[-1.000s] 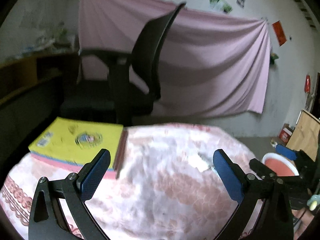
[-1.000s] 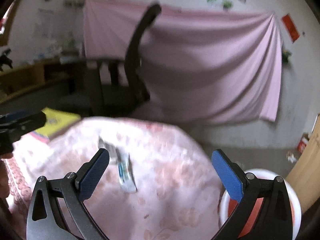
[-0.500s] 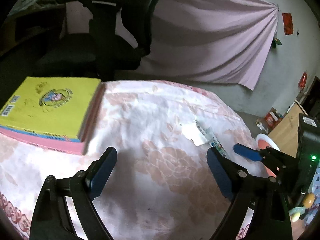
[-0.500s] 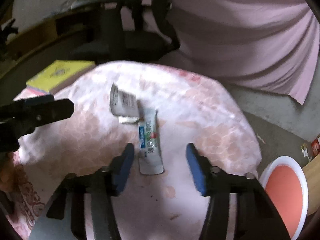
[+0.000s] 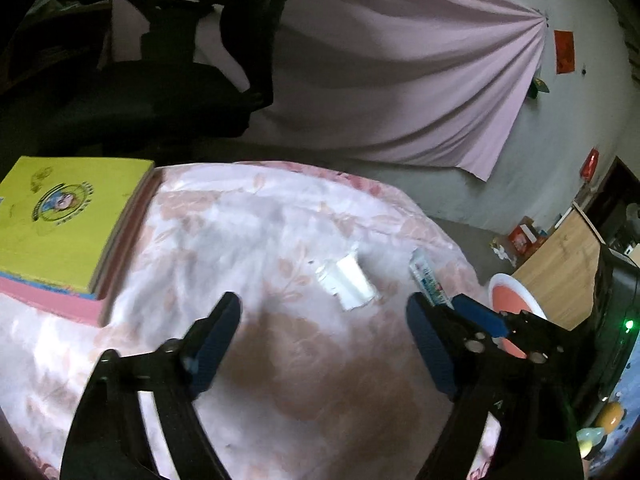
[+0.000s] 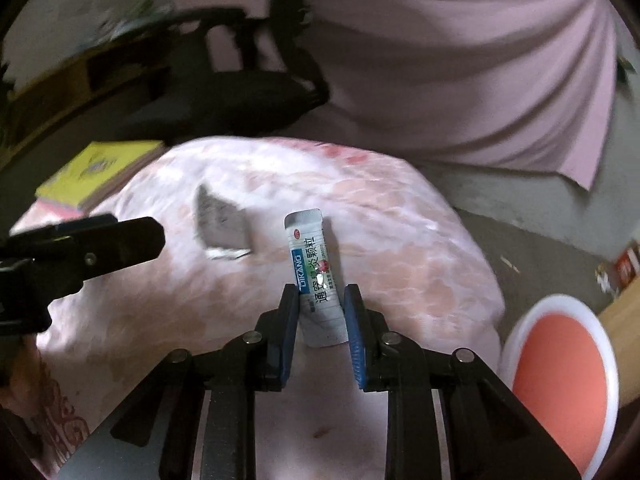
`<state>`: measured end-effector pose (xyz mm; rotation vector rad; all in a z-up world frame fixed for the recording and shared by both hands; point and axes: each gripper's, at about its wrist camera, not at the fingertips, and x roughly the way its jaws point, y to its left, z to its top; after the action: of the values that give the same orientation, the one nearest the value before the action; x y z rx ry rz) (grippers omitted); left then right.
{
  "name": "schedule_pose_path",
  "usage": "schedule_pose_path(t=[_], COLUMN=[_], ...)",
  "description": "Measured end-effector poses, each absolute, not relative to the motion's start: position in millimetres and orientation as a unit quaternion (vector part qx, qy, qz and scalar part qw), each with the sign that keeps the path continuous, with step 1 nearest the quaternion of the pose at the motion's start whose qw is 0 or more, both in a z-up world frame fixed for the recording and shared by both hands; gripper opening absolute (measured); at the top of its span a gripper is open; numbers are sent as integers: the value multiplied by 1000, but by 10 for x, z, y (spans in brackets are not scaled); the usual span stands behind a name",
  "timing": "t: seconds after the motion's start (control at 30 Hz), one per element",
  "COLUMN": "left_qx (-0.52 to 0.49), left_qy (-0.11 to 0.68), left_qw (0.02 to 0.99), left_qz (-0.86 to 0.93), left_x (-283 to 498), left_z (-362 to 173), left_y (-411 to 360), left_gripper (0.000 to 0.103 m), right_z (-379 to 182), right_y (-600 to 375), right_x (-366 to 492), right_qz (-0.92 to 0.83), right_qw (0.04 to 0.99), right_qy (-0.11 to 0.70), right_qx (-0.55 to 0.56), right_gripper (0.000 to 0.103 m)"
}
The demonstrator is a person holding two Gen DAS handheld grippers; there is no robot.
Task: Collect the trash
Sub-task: 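Grasp the white paper scrap with the left tool while the right tool grasps the green-printed sachet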
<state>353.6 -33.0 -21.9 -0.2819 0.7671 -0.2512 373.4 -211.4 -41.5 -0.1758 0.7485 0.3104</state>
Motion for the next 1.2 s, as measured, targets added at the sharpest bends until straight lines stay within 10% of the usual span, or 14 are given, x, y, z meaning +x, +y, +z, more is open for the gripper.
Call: schedule_pose_path(t=[0.4, 0.7, 1.2], left_qx=[-132, -100, -109], left_qy=[411, 417, 376], left_qw=[895, 895, 907], left_qz=[-115, -125, -156], left_x=[3924, 3941, 3781], left_z=[-370, -410, -290], left_y=[-509, -617, -604], left_gripper=[76, 22, 3], right_z=[-376, -383, -363], right_y=[-2241, -2158, -2237], right_x=[3751, 3774, 3733], right_qz=[134, 123, 136], right_qw=[920, 920, 923], right_qy=[364, 365, 356], right_qx=[-59, -70, -51], right_gripper=[21, 21, 21])
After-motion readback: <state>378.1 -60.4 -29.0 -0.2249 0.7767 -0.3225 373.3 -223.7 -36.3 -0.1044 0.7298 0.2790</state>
